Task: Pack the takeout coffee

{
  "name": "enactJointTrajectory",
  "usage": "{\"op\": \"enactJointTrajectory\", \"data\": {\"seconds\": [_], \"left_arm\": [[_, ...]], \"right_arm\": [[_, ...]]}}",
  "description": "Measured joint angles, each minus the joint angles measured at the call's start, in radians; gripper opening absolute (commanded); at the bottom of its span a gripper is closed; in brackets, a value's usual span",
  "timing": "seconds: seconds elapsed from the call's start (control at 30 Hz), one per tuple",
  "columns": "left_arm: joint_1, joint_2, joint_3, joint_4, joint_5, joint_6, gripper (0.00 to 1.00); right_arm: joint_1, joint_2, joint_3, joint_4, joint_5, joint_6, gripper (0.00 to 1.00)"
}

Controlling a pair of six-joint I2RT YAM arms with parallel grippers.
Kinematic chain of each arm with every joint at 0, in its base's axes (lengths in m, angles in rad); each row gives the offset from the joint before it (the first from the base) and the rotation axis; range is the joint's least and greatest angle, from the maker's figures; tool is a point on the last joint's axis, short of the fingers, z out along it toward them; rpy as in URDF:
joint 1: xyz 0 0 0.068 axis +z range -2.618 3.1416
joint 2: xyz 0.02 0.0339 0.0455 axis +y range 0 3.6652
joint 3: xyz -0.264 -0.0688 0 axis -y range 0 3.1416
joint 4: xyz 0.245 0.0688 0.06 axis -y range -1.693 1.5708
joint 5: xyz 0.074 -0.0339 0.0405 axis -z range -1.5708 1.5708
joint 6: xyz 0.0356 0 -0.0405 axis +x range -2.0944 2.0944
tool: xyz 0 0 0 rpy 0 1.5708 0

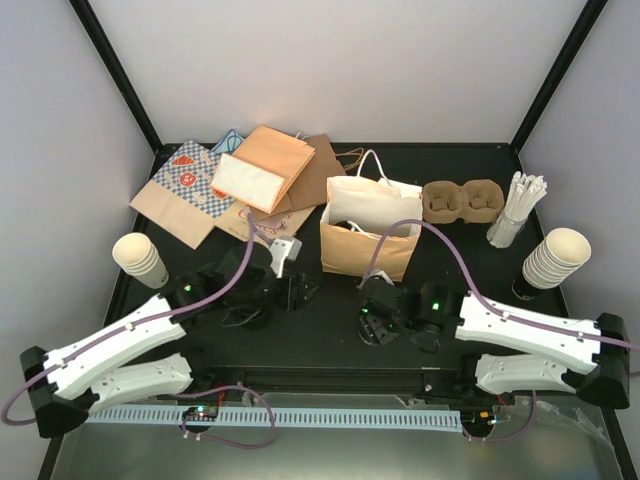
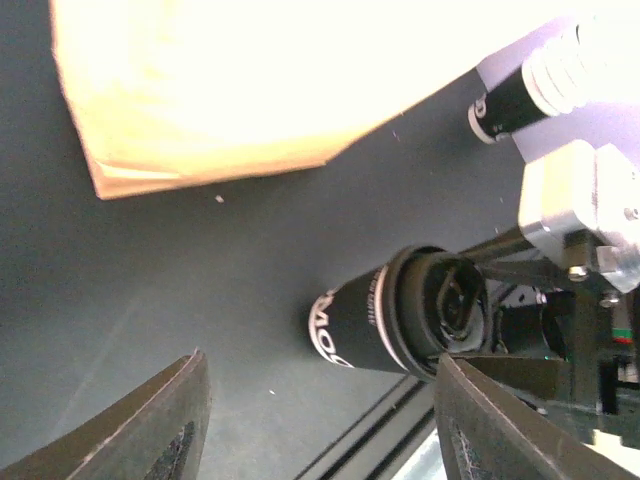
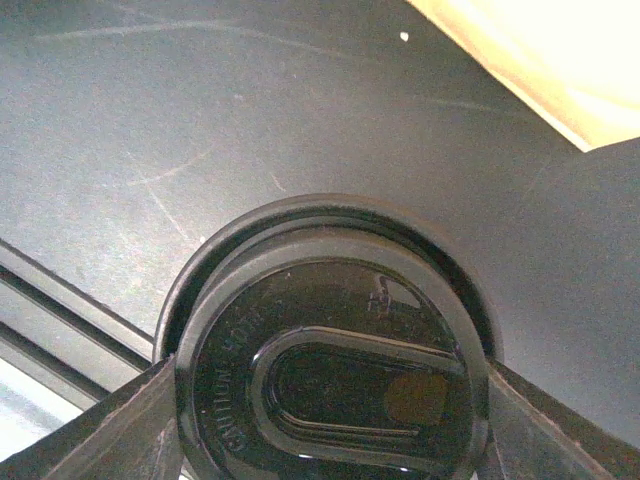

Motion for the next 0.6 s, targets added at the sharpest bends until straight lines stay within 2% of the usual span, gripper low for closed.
{"op": "enactJointTrajectory", "data": {"seconds": [0.33,0.4,0.47,0.6], "left_arm": [[0.089,-0.149,0.139,-0.187,-0.174,0.069,0.75],[0.112,-0.149,0.161,-0.207,-0.185,0.083,0.83],[0.14,-0.145,0.173,-0.219,-0.186,0.097,0.98],[0.191,-0.118,0.186,-0.227,-0.18,0.121,0.99]], "right_arm": [[0.0,-0.114,0.117,-0.032,-0.021,-0.019,0.71],[0.0,-0.135,0.153,-0.031,-0.041,-0.034,0.71],[0.0,-0.151,0.19,-0.027,-0.06,-0.051,0.71],[0.0,-0.169,0.282,-0.011,-0.086,-0.084,0.7]]}}
